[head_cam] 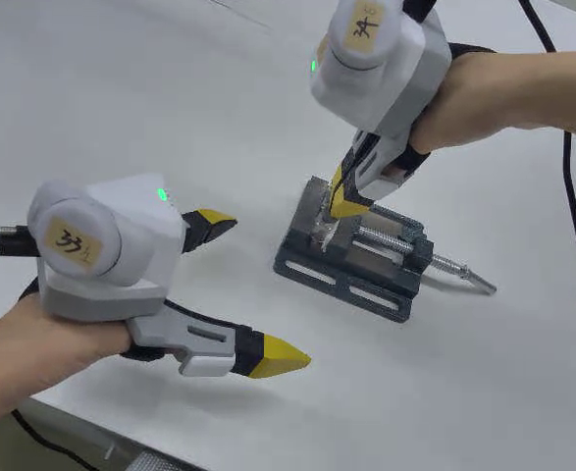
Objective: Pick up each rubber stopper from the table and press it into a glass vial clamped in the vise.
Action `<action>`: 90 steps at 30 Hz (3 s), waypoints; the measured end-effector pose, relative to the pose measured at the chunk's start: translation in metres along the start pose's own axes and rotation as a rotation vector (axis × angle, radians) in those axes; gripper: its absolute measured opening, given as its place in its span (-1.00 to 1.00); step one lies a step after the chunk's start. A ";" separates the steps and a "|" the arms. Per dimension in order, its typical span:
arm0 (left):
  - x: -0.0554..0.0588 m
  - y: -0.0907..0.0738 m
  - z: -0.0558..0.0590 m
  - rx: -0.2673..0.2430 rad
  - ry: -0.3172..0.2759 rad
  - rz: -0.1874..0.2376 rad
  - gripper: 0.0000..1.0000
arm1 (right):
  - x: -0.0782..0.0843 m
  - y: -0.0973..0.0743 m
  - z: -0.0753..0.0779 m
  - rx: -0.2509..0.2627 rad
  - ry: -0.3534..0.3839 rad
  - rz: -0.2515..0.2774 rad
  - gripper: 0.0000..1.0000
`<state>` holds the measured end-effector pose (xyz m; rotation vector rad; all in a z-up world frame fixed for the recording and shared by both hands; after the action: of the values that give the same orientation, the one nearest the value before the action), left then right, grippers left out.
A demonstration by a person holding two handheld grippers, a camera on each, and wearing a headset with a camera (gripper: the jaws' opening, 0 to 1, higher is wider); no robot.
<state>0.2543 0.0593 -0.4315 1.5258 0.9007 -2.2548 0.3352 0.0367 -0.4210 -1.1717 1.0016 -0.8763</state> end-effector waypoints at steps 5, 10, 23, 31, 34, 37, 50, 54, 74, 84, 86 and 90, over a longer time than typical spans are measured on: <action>0.001 0.001 -0.004 -0.006 -0.006 0.001 0.95 | -0.002 0.002 0.005 -0.031 0.025 -0.018 -1.00; 0.002 0.003 -0.005 -0.004 -0.013 0.004 0.94 | 0.000 0.003 0.003 -0.049 0.043 -0.009 -1.00; 0.000 0.009 -0.004 0.004 -0.014 0.001 0.93 | -0.001 0.003 0.002 -0.044 0.006 -0.059 -1.00; -0.011 0.004 -0.005 -0.011 0.000 -0.003 0.94 | 0.001 0.002 0.004 -0.044 0.052 -0.024 -1.00; -0.019 0.002 -0.006 -0.016 0.011 0.001 0.94 | 0.001 0.001 0.001 -0.029 0.045 -0.014 -1.00; -0.025 0.001 -0.006 -0.023 0.020 0.001 0.93 | 0.001 0.000 0.001 -0.037 0.067 -0.011 -1.00; -0.042 -0.005 -0.010 -0.065 0.040 0.012 0.93 | 0.003 -0.003 -0.003 -0.002 0.144 0.064 -1.00; -0.046 -0.009 -0.010 -0.079 0.047 0.020 0.94 | 0.003 -0.003 -0.004 0.015 0.151 0.106 -1.00; -0.042 -0.016 -0.008 -0.085 0.056 0.003 0.94 | 0.011 -0.008 -0.008 0.105 0.284 0.305 -0.88; -0.038 -0.020 -0.006 -0.081 0.051 -0.003 0.94 | 0.036 -0.015 -0.031 0.164 0.414 0.445 -0.24; -0.037 -0.021 -0.006 -0.079 0.050 -0.004 0.94 | 0.041 -0.016 -0.036 0.169 0.440 0.463 -0.12; -0.035 -0.022 -0.005 -0.077 0.048 -0.007 0.94 | 0.051 -0.016 -0.047 0.191 0.475 0.491 0.12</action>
<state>0.2608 0.0755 -0.3937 1.5517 0.9960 -2.1702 0.3073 -0.0287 -0.4178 -0.5193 1.4765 -0.8400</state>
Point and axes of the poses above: the centre of the closed fingertips' face, and the gripper's own axes: y roughly forward along the fingers, z roughly to its right, x roughly out of its underside, the point moved 1 cm from there along -y, roughly backward along the fingers, and after that the axes turned 9 degrees about x, right-handed, at the moved point
